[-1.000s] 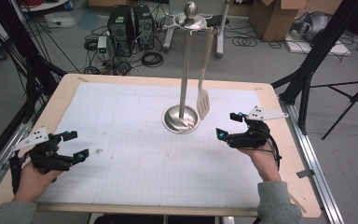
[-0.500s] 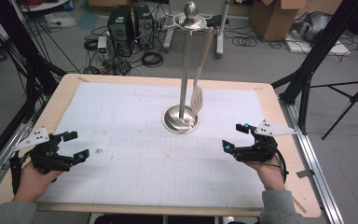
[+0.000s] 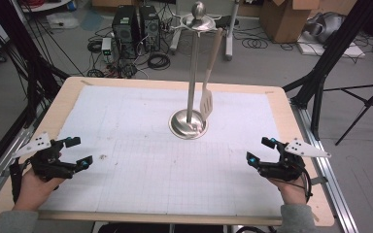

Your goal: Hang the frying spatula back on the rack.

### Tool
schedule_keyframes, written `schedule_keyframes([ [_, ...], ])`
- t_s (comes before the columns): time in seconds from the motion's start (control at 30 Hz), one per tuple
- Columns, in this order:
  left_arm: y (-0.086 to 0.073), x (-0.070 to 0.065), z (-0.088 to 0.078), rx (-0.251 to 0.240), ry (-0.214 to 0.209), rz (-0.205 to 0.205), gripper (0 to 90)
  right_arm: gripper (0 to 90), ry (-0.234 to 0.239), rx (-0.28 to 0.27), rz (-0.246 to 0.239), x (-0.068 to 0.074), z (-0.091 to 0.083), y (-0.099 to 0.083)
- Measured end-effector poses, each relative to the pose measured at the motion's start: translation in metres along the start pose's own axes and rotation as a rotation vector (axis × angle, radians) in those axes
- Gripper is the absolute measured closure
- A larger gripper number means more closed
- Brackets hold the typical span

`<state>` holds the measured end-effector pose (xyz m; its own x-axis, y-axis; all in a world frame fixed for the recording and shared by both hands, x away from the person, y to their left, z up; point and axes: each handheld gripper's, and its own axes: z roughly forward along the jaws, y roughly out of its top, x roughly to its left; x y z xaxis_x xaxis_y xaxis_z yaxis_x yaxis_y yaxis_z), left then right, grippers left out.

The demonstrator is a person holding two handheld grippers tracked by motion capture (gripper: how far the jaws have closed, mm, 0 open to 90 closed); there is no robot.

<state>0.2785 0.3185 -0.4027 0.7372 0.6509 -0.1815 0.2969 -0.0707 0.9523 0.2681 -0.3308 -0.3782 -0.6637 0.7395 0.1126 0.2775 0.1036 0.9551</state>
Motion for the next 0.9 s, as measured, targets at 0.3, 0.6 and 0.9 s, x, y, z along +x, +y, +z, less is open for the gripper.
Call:
schedule_keyframes([
  [0.3,-0.001,0.000,0.000,0.005,0.002,-0.003,1.8,14.4,-0.024,-0.025,0.022,-0.008,-0.017,-0.014],
  [0.6,-0.002,0.000,0.000,0.016,0.002,0.000,1.8,14.4,-0.003,-0.031,0.022,-0.011,-0.026,-0.023],
  [0.9,-0.003,-0.001,0.000,0.028,0.005,0.008,1.8,14.4,-0.033,-0.048,0.056,-0.021,-0.038,-0.033],
])
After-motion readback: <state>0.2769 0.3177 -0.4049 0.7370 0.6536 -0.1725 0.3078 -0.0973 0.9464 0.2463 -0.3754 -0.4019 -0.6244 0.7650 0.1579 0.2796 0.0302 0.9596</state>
